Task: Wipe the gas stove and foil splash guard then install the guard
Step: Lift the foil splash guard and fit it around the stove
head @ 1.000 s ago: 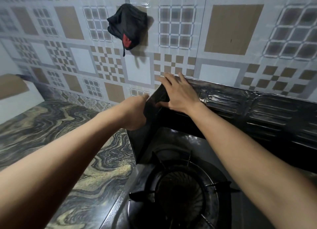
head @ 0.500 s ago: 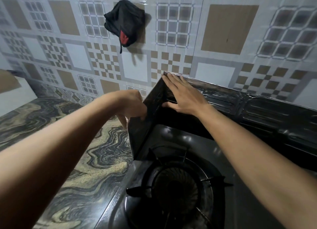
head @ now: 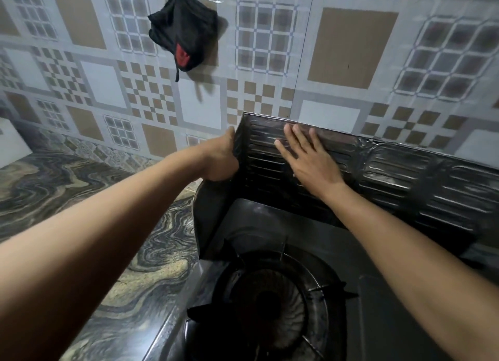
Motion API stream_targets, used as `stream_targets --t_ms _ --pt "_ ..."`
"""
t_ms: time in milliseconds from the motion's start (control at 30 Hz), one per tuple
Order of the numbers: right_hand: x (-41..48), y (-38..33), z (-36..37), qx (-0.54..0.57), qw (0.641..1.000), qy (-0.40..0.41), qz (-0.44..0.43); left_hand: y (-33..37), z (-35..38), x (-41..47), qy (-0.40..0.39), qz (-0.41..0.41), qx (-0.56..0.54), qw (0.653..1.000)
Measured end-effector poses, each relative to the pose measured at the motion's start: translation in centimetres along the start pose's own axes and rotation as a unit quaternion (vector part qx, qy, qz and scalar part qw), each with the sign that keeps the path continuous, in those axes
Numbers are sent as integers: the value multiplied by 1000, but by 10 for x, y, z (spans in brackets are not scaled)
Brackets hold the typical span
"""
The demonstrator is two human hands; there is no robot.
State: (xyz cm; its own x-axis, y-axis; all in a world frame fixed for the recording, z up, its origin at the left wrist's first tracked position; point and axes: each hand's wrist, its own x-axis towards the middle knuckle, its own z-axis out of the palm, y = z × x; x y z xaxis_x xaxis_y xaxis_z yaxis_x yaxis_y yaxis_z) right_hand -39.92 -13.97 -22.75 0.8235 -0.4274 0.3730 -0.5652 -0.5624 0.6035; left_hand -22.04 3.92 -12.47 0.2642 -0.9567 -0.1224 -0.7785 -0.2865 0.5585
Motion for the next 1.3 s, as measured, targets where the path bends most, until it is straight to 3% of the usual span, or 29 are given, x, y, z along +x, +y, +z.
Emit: stream_targets --t_ms 200,333,467,633,867,1100,1200,1300 --pt "9 2 11 -21 999 30 -14 -5 -6 4 2 39 -42 998" --pt "5 12 10 -19 999 36 -36 -6 -5 5 2 45 -3 999" --pt "-1 19 6 -5 998 63 -20 -8 -9 12 38 23 12 999" --pt "6 4 10 -1 996 89 12 -8 -3 17 37 66 21 997" --pt "15 -8 26 -19 996 73 44 -12 -3 25 70 42 141 987" --pt "-12 26 6 60 993 88 -45 1 1 25 80 11 164 983" --pt "-42 44 -4 65 994 75 -37 22 18 21 114 -27 277 954" --pt "-77 65 -11 24 998 54 -18 53 52 25 142 42 332 931"
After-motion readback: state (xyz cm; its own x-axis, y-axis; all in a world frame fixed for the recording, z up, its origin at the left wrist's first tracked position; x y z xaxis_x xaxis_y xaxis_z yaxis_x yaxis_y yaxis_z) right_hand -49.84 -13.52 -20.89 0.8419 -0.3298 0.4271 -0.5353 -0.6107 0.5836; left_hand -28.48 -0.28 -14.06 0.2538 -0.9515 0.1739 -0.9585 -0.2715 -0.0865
